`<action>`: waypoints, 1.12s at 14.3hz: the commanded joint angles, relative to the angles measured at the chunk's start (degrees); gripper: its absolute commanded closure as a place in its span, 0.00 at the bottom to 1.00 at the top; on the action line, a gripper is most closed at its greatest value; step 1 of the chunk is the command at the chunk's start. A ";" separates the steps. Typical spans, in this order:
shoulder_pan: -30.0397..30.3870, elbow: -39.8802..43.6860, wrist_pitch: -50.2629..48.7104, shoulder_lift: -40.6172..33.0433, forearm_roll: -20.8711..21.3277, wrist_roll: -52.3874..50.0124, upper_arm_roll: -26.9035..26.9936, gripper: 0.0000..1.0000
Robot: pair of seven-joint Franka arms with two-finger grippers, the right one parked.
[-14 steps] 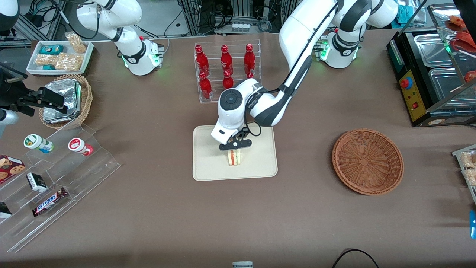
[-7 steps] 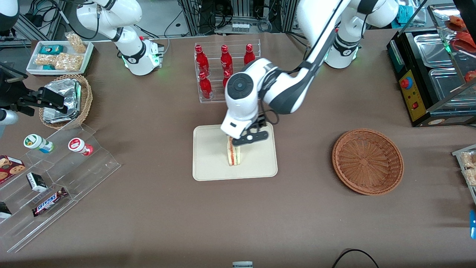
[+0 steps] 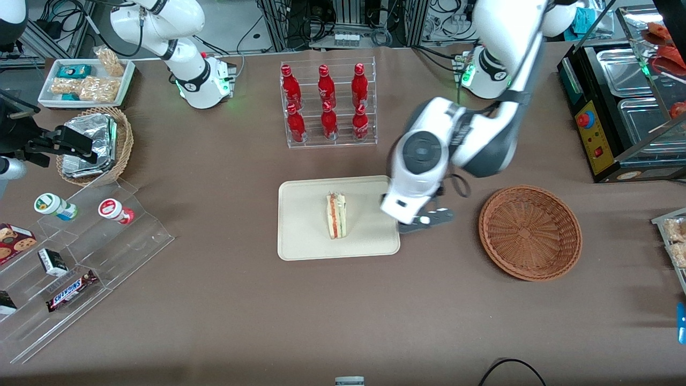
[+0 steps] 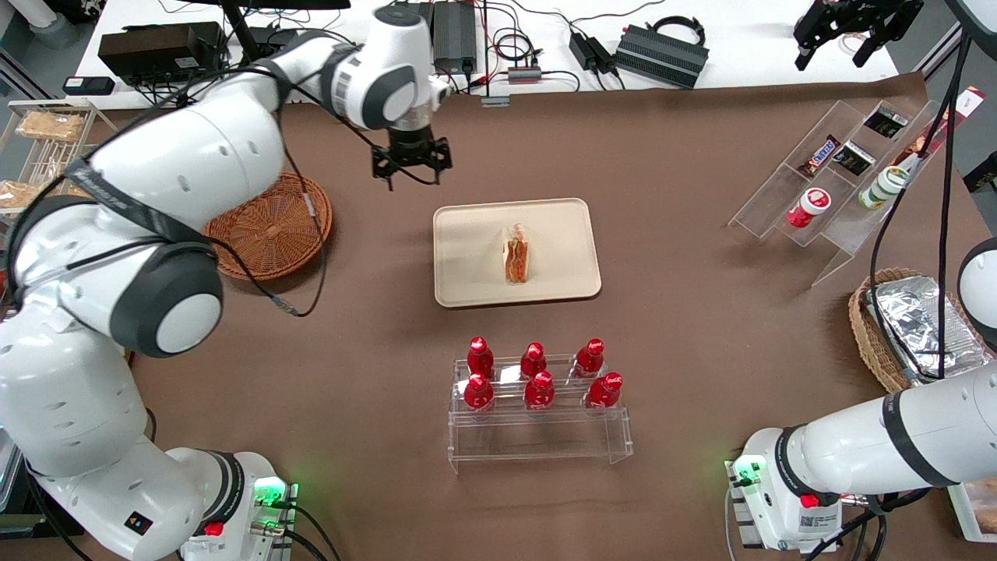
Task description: Place sandwich from basket to tray
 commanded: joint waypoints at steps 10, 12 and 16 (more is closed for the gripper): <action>21.83 -8.42 -10.34 -19.78 1.88 35.01 -4.00 0.00; 27.63 -4.82 -14.20 -19.87 1.89 37.65 -7.60 0.00; 38.10 -3.13 -15.45 -22.41 1.80 39.42 -15.00 0.00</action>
